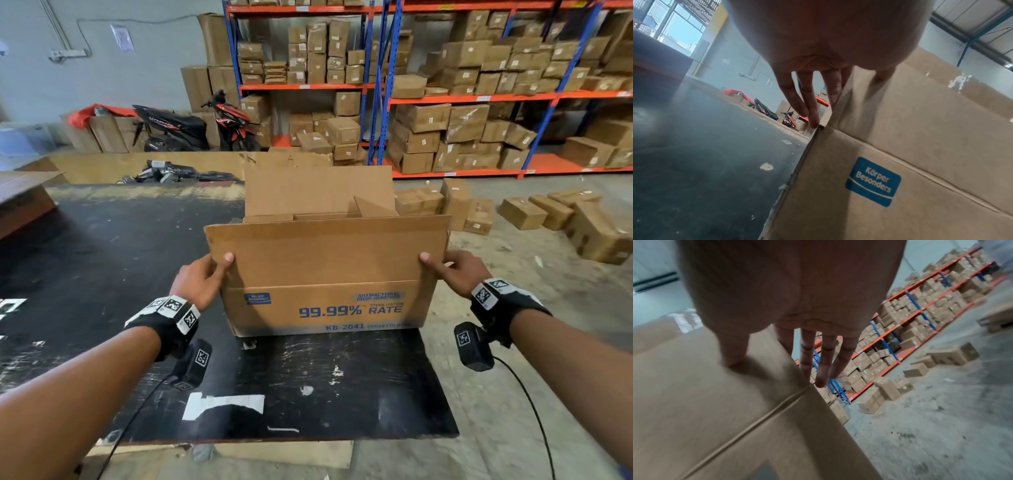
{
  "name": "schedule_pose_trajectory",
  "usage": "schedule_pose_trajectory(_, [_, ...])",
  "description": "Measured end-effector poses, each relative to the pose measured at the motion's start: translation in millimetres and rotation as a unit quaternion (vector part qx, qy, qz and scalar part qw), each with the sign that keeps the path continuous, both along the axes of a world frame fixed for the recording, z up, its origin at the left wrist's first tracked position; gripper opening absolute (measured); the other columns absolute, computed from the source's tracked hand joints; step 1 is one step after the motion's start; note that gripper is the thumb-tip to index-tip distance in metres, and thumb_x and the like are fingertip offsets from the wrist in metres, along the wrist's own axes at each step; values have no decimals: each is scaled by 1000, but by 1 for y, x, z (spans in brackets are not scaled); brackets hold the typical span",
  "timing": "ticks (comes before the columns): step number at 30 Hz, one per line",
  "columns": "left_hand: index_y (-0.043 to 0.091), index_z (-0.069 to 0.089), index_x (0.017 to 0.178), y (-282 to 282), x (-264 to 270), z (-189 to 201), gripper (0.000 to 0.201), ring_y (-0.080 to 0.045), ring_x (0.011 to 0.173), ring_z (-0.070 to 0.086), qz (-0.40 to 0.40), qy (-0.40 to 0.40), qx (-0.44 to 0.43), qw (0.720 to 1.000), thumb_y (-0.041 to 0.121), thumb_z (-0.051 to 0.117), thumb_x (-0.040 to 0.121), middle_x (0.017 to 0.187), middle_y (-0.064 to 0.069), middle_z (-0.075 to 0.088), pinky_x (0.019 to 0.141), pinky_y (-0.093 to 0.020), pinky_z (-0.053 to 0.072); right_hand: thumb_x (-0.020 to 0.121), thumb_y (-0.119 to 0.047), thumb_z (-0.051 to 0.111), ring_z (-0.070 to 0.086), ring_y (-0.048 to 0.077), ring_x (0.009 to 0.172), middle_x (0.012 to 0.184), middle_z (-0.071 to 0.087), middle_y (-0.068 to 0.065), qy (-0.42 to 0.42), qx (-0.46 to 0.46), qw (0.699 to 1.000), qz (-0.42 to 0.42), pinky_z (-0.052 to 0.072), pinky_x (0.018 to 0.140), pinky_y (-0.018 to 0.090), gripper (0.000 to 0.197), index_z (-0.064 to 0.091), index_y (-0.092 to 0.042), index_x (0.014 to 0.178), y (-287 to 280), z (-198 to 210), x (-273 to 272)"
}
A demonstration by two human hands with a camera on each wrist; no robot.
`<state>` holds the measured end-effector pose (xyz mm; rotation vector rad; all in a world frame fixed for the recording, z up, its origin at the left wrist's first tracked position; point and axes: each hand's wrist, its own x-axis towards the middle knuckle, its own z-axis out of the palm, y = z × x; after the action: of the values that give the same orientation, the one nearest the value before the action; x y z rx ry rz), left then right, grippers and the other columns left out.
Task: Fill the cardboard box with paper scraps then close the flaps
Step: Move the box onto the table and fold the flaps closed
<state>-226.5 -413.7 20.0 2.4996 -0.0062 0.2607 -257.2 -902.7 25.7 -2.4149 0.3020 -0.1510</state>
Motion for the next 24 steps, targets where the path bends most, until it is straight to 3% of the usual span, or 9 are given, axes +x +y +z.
schedule_pose_trajectory(3, [10,69,78,-1,8,1,96,-32,83,66,7,29,-20,999,94,24,76,80,-7,71,80,-43,51,73,-80,60,67,24,90,95,74,2,-10,73,997,-11,52,86,40,70,77,-14,92,-4,-4,8])
schedule_pose_trajectory(7, [-9,57,72,14,19,-15,110,-37,81,70,11,31,-47,998,96,26,74,79,-21,73,85,-45,54,58,-90,62,68,13,101,109,73,-9,-10,177,984,21,50,100,43,79,68,-34,113,-1,-15,13])
schedule_pose_trajectory(9, [-10,60,71,20,25,-21,109,-36,80,72,14,33,-60,998,94,26,77,76,-19,73,86,-44,55,52,-94,61,68,15,100,106,74,-7,-10,173,985,12,51,99,44,83,69,-34,109,-3,-20,22])
schedule_pose_trajectory(11, [-7,65,72,19,31,-21,102,-32,77,72,23,28,-69,997,89,32,83,72,-15,74,84,-42,57,50,-97,56,69,19,94,101,74,-1,-7,132,991,-8,54,93,43,87,72,-30,102,-1,-20,31])
schedule_pose_trajectory(13, [4,68,71,11,38,-17,83,-28,74,70,37,27,-45,998,81,40,87,68,-7,73,76,-39,55,58,-93,57,67,24,89,101,72,3,2,67,997,-41,54,85,42,85,70,-24,106,3,-17,40])
schedule_pose_trajectory(15, [19,66,77,2,48,-15,65,-24,74,68,54,22,2,998,81,47,84,71,3,71,72,-38,54,68,-82,64,62,27,88,102,66,4,9,12,997,-70,53,80,40,76,59,-21,112,7,-16,49])
schedule_pose_trajectory(17, [26,60,87,-9,55,-16,53,-22,77,66,71,39,51,995,79,55,80,78,8,67,72,-38,55,70,-74,70,61,29,91,107,64,6,28,0,997,-78,52,82,40,78,47,-22,124,9,-19,59])
schedule_pose_trajectory(21, [26,52,97,-20,61,-18,59,-21,82,64,78,59,95,991,79,63,74,89,9,63,73,-38,54,69,-73,73,62,34,109,126,63,11,54,-4,997,-54,51,86,38,87,46,-28,138,7,-31,71])
schedule_pose_trajectory(24, [28,52,88,-20,59,-15,59,-24,85,65,58,36,143,987,83,61,69,92,6,62,75,-40,55,66,-78,70,62,30,101,122,64,8,46,-10,998,-35,46,78,34,88,50,-28,136,3,-32,70])
